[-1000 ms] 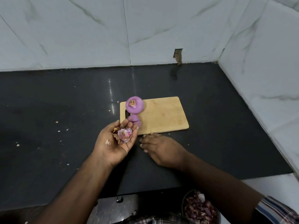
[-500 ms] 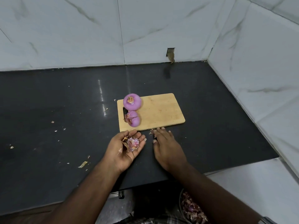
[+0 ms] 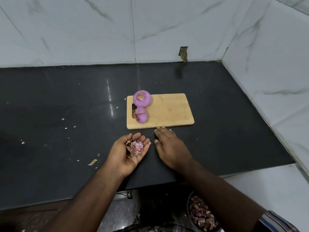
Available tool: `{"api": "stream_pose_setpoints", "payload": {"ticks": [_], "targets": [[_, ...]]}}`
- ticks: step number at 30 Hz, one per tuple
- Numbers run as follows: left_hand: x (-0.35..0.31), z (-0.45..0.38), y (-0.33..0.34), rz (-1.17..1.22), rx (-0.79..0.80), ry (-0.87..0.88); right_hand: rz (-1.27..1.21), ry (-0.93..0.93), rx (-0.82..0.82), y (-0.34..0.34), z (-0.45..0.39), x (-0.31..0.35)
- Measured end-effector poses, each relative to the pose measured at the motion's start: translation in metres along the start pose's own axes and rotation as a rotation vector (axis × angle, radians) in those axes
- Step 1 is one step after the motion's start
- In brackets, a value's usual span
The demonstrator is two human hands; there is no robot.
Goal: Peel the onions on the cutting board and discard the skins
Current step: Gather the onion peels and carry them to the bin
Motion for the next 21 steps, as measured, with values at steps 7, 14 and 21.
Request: {"api": "stream_pose_setpoints", "payload": {"ticks": [7,14,21], "targets": [[0.009,0.01,-0.013,-0.037,-0.018,-0.015,0.028,-0.063,0.069,0.008,0.009,0.011],[0.031,0.031,-0.043,-0.035,-0.022,-0.051,0.022,-0.122,0.127,0.012,0.016,0.02],[0.056,0.058,-0.08,0.031,-0.012,-0.042,-0.01,-0.199,0.142,0.015,0.033,0.043]]}}
Point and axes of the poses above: each hand's wrist, its own z-axis away from the middle knuckle, its own y-axis out of the palm, x = y × z, the point moved 7 cm from there along -z, towards the middle knuckle, and after that the axes turned 10 degrees about -x, right-handed, at the moved point
